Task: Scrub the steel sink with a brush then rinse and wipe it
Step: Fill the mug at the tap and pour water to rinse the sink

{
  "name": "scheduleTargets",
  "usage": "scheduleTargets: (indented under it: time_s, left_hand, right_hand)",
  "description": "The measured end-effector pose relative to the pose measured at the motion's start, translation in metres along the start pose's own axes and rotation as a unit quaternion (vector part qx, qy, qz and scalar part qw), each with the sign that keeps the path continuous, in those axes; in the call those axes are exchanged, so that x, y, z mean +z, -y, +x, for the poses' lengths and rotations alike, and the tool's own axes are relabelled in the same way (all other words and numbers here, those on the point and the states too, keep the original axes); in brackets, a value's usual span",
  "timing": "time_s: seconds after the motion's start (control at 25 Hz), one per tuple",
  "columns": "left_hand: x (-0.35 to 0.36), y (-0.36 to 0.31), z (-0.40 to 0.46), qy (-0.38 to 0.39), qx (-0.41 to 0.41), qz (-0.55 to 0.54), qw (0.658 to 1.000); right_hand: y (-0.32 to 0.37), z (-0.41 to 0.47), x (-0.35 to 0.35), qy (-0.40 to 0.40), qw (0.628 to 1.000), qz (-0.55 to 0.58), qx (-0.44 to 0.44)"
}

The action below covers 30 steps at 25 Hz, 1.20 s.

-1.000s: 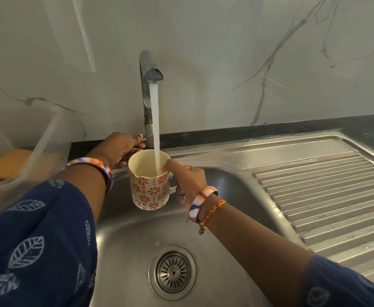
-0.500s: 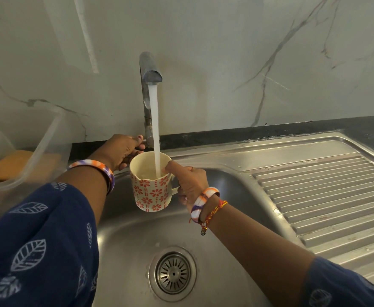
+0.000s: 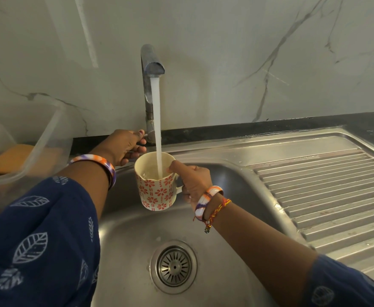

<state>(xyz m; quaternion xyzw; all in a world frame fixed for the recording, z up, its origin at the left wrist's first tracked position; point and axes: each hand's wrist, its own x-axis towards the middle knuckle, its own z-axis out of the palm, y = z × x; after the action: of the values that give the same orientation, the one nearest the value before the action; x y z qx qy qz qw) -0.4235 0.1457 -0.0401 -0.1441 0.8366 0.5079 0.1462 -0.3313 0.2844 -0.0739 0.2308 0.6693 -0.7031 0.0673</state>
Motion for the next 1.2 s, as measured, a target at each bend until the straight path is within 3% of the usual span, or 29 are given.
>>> scheduleTargets:
  time_s: [1.2]
  left_hand:
    - [0.000, 0.004, -0.002, 0.013, 0.006, -0.014, 1.000]
  right_hand:
    - [-0.046, 0.012, -0.011, -0.005, 0.999, -0.020, 0.027]
